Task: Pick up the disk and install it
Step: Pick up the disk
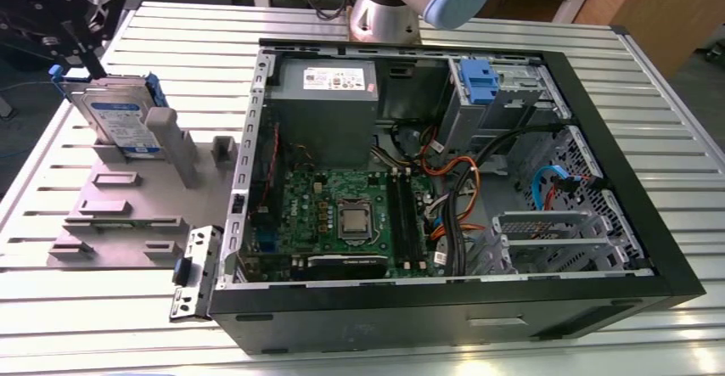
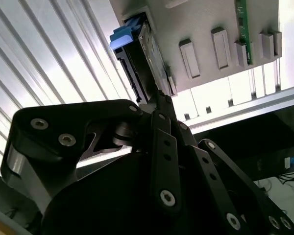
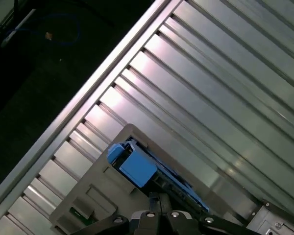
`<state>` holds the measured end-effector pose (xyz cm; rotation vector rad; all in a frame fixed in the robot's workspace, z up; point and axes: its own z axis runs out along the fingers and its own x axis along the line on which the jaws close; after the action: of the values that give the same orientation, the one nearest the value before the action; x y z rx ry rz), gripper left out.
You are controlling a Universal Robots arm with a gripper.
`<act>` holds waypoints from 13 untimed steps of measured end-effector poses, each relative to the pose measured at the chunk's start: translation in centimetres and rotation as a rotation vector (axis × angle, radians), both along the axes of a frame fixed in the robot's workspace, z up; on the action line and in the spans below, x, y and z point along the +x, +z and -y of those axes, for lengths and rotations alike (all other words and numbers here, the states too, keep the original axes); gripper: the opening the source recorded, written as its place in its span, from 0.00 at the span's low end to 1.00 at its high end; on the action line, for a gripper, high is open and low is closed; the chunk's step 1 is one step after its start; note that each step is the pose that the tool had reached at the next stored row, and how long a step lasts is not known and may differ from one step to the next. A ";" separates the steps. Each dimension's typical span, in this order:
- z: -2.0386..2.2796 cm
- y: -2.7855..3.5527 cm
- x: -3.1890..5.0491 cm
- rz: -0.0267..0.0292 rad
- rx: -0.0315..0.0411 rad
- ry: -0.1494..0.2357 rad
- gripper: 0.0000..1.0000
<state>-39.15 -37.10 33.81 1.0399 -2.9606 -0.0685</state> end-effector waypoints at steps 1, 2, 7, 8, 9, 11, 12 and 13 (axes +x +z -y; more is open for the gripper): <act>0.00 0.00 0.00 0.0000 0.0000 0.017 0.11; 0.00 -0.01 0.00 0.0000 0.0000 0.034 0.11; 0.00 -0.02 0.00 0.0000 0.0001 0.116 0.11; 0.00 -0.03 0.00 0.0000 0.0001 0.132 0.11; 0.00 -0.03 0.00 0.0000 0.0001 0.150 0.11; 0.00 -0.04 0.00 0.0000 0.0002 0.183 0.11; 0.00 -0.05 0.00 0.0000 0.0003 0.199 0.11; 0.00 -0.05 0.00 0.0000 0.0003 0.216 0.11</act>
<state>-39.14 -37.10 33.75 1.3507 -2.8273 -0.0680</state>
